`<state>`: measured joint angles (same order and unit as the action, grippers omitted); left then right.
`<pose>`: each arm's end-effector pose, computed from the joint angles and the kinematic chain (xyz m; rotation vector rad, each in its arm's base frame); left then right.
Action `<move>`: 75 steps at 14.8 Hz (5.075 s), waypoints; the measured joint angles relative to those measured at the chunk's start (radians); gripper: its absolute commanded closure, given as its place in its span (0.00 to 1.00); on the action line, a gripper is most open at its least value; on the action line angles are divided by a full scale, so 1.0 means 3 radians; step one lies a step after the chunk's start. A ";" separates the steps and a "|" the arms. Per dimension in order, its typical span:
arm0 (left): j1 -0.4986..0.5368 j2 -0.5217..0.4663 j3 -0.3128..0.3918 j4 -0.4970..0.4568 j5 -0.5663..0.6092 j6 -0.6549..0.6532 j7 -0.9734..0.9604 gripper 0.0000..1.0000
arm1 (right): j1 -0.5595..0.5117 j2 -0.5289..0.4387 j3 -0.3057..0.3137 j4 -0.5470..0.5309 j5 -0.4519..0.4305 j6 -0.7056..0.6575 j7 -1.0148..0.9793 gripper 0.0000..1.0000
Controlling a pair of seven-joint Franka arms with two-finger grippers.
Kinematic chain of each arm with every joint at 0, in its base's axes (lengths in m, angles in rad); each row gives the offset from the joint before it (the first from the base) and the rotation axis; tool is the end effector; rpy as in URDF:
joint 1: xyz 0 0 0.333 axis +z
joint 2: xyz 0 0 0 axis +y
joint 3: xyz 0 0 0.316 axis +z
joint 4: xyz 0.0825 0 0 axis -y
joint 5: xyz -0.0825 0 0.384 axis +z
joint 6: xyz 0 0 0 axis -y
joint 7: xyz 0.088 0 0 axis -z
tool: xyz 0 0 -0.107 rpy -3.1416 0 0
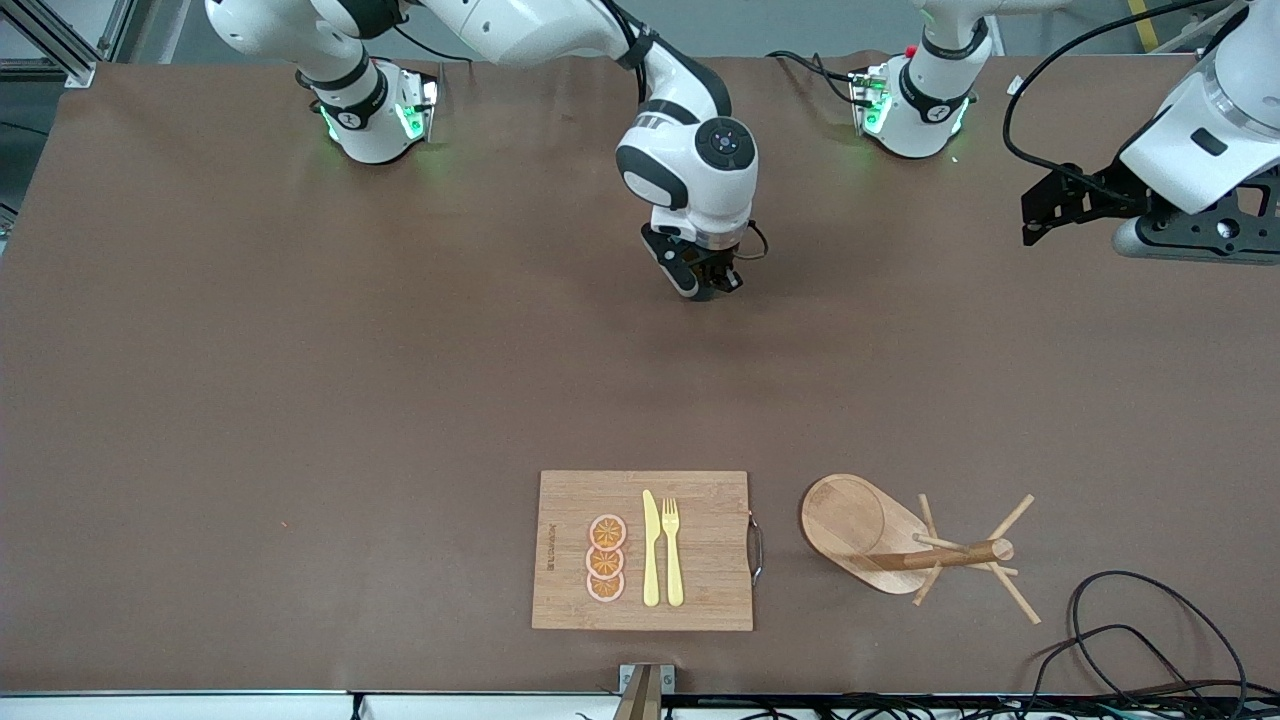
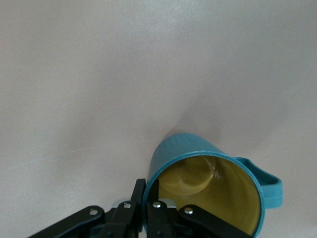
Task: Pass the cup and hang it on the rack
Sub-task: 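Carry the teal mug with the right gripper to the table middle, then set the mug down and open the right gripper, then withdraw the right gripper while the left gripper moves above the mug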
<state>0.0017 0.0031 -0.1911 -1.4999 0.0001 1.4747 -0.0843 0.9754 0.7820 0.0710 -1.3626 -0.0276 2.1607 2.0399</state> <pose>0.5362 -0.1026 0.6477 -3.1336 0.1648 0.0440 0.3804 0.6328 0.2553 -2.7408 1.4962 0.0410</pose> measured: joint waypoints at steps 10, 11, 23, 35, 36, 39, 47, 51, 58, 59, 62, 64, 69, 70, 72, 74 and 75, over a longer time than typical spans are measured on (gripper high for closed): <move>0.0000 0.0000 0.0000 0.0000 0.0000 0.0000 0.0000 0.00 | -0.0061 0.0053 -0.0063 0.0192 -0.0003 -0.0104 -0.0002 0.00; 0.0001 0.0000 0.0000 0.0000 0.0000 0.0000 0.0000 0.00 | -0.0125 0.0049 -0.0062 0.0262 -0.0002 -0.0247 -0.0011 0.00; -0.0002 -0.0048 -0.0158 -0.0010 0.0000 -0.0135 -0.0623 0.00 | -0.1239 -0.0862 -0.0099 0.0335 0.0160 -0.1966 -0.2472 0.00; -0.0050 -0.0024 -0.1845 -0.1040 0.0346 0.0959 -0.3529 0.01 | -0.3073 -0.2122 -0.0145 -0.0934 -0.0045 -0.1719 -0.6293 0.00; -0.0055 -0.0020 -0.2007 -0.1163 0.0427 0.1078 -0.3804 0.02 | -0.3201 -0.2146 -0.0145 -0.0958 -0.0044 -0.1697 -0.6515 0.00; -0.0070 -0.0006 -0.2449 -0.1542 0.0694 0.1363 -0.4597 0.02 | -0.3351 -0.2200 -0.0140 -0.0978 -0.0044 -0.1676 -0.6913 0.00; -0.0461 0.0273 -0.2856 -0.2164 0.1684 0.1790 -0.6231 0.04 | -0.3669 -0.2823 -0.0137 -0.1839 -0.0046 -0.0973 -0.7993 0.00; -0.0719 0.0848 -0.2846 -0.2183 0.2378 0.1723 -0.7013 0.04 | -0.3917 -0.2938 -0.0137 -0.2281 -0.0044 -0.0532 -0.8427 0.00; -0.1248 0.1712 -0.2822 -0.2198 0.3397 0.1199 -0.8059 0.04 | -0.4023 -0.2946 -0.0123 -0.2534 -0.0037 -0.0323 -0.8433 0.00; -0.1317 0.1792 -0.2801 -0.2197 0.3497 0.1117 -0.8152 0.04 | -0.4023 -0.2949 -0.0117 -0.2534 -0.0037 -0.0322 -0.8433 0.00; -0.1643 0.1920 -0.2540 -0.2188 0.3756 0.0964 -0.8434 0.04 | -0.4023 -0.2951 -0.0111 -0.2535 -0.0037 -0.0320 -0.8433 0.00; -0.1911 0.1943 -0.2266 -0.2179 0.3847 0.0948 -0.8544 0.04 | -0.4023 -0.2951 -0.0110 -0.2536 -0.0036 -0.0320 -0.8433 0.00; -0.2176 0.1946 -0.2028 -0.2141 0.3934 0.0888 -0.8676 0.04 | -0.4023 -0.2951 -0.0106 -0.2540 -0.0036 -0.0320 -0.8433 0.00; -0.2178 0.1946 -0.2028 -0.2138 0.3952 0.0863 -0.8682 0.04 | -0.4023 -0.2951 -0.0106 -0.2542 -0.0035 -0.0320 -0.8433 0.00; -0.2181 0.1948 -0.2026 -0.2132 0.3959 0.0845 -0.8690 0.04 | -0.4023 -0.2951 -0.0105 -0.2545 -0.0035 -0.0320 -0.8433 0.00; -0.2207 0.1976 -0.2025 -0.2125 0.4005 0.0843 -0.8767 0.04 | -0.4023 -0.2951 -0.0103 -0.2546 -0.0034 -0.0320 -0.8433 0.00; -0.2230 0.2011 -0.2020 -0.2124 0.4075 0.0819 -0.8797 0.05 | -0.4023 -0.2951 -0.0102 -0.2547 -0.0034 -0.0320 -0.8433 0.00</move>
<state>-0.6672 0.6063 -0.7972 -2.1370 1.2226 1.7204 -2.7233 -0.2315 -0.1033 0.0403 -2.1265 -0.0378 2.0646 -0.4900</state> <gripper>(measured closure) 0.044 0.000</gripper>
